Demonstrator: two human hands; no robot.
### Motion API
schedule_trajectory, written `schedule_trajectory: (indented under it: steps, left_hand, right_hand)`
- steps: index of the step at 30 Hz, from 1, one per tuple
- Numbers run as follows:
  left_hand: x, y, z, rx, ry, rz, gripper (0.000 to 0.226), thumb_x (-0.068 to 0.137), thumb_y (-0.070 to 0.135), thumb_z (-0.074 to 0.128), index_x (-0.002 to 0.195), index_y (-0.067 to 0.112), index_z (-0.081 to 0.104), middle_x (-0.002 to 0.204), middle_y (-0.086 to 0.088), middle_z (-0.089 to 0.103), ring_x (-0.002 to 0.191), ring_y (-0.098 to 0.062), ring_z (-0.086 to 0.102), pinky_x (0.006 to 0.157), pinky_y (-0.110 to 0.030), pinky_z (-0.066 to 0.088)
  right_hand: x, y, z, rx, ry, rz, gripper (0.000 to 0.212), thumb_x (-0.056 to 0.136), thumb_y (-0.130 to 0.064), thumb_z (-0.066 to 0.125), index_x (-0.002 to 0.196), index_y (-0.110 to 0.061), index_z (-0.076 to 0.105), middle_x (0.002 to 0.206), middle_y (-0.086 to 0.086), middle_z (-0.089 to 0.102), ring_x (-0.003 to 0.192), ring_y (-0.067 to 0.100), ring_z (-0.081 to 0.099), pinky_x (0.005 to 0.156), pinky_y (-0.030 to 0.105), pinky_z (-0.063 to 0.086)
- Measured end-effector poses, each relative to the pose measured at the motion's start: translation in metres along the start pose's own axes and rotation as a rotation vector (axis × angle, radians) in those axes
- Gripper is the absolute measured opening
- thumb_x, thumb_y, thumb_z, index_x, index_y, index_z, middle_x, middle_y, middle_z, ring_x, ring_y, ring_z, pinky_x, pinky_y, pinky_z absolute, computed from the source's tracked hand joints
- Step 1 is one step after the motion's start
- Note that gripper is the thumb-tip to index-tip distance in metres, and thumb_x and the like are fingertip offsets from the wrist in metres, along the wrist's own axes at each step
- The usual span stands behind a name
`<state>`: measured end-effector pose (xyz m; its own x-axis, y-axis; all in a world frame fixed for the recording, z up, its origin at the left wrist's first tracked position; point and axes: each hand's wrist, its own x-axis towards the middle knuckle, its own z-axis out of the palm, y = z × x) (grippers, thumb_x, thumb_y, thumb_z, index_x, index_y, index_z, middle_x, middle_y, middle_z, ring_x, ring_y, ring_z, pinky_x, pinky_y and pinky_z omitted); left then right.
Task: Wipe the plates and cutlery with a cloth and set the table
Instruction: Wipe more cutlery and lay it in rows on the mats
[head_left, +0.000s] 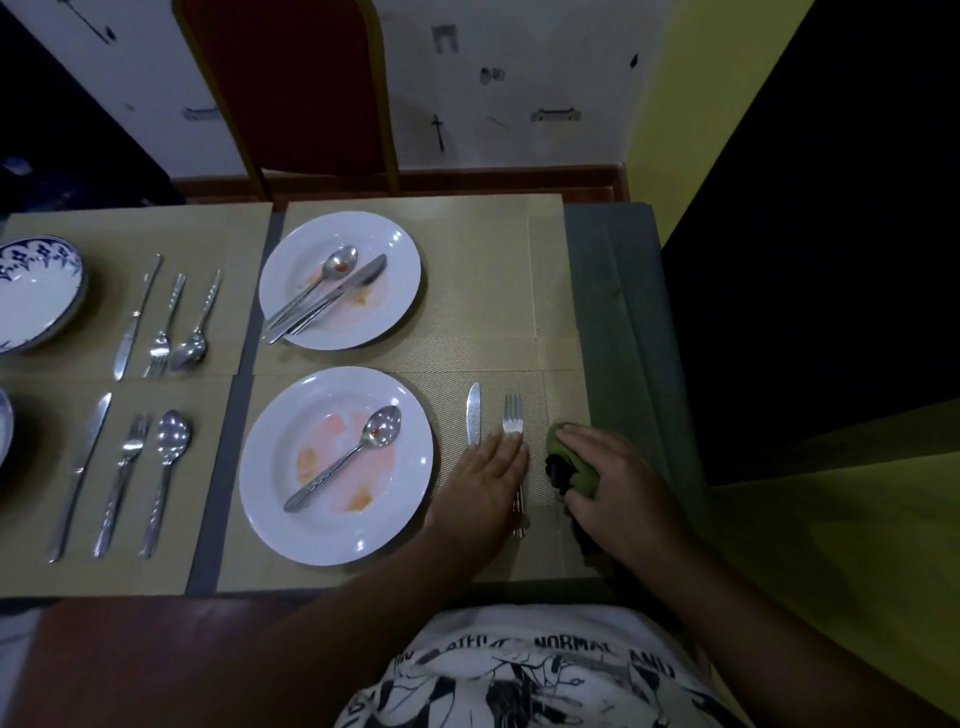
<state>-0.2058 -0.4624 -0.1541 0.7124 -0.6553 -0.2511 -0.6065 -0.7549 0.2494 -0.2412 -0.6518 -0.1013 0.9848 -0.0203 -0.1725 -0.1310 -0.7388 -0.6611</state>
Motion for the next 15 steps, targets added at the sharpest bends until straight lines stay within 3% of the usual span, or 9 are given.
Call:
schedule_trajectory:
  steps: [6,12,15]
  left_hand:
    - [-0.005,-0.004,-0.003,0.013,-0.005,-0.007,0.084,0.097,0.043,0.055,0.159,0.011,0.009,0.167,-0.009,0.004,0.155,-0.027,0.0,0.119,-0.036,-0.006]
    - [-0.02,-0.008,-0.007,-0.013,0.182,0.028,0.085,0.078,0.038,0.079,0.148,0.004,0.044,0.154,-0.016,0.043,0.143,-0.035,0.039,0.115,-0.042,0.021]
    - [-0.038,-0.017,-0.015,-0.018,0.277,0.001,0.078,0.083,0.039,0.068,0.148,0.004,0.043,0.155,-0.015,0.042,0.142,-0.035,0.04,0.116,-0.043,0.025]
  right_hand:
    - [-0.005,-0.001,0.004,-0.028,-0.001,0.008,0.072,0.073,-0.003,0.075,0.138,-0.021,0.053,0.141,-0.006,0.052,0.13,0.007,0.04,0.107,0.02,0.028]
    - [-0.004,-0.009,0.006,-0.071,-0.001,-0.022,0.072,0.072,-0.004,0.076,0.138,-0.021,0.054,0.141,-0.007,0.051,0.132,0.009,0.04,0.108,0.02,0.027]
    - [0.0,-0.024,0.007,-0.076,0.01,-0.052,0.072,0.072,-0.005,0.075,0.139,-0.021,0.053,0.14,-0.007,0.051,0.131,0.009,0.04,0.109,0.023,0.029]
